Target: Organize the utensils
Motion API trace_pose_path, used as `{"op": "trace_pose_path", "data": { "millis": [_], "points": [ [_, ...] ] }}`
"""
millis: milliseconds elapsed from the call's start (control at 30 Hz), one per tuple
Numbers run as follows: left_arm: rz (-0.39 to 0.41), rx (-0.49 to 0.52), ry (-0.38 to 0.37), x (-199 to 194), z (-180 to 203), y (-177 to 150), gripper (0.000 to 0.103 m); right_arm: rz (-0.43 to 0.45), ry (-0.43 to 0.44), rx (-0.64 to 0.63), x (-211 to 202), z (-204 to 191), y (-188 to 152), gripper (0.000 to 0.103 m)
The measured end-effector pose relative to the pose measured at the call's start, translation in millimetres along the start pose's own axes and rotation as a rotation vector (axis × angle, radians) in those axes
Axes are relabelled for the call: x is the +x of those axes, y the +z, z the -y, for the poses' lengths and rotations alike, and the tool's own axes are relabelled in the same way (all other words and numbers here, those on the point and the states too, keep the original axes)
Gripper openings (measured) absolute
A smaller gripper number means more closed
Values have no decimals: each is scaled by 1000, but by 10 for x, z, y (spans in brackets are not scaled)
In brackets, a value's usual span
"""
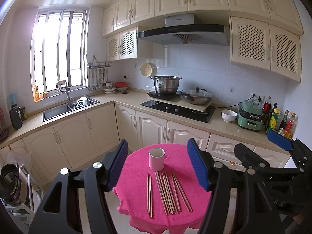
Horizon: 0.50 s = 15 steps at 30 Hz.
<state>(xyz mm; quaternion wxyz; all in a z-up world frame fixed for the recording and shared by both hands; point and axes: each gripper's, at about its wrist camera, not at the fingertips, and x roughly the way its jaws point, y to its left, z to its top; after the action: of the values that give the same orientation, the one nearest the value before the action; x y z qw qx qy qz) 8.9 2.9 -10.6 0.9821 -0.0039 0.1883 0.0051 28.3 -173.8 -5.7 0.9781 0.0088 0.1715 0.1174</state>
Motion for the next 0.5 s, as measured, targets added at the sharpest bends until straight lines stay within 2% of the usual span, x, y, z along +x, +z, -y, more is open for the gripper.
{"op": "trace_pose_path", "data": {
  "millis": [500],
  "points": [
    [-16, 8, -3, 24, 22, 24, 63, -11, -3, 8, -8, 61, -26, 97]
  ]
}}
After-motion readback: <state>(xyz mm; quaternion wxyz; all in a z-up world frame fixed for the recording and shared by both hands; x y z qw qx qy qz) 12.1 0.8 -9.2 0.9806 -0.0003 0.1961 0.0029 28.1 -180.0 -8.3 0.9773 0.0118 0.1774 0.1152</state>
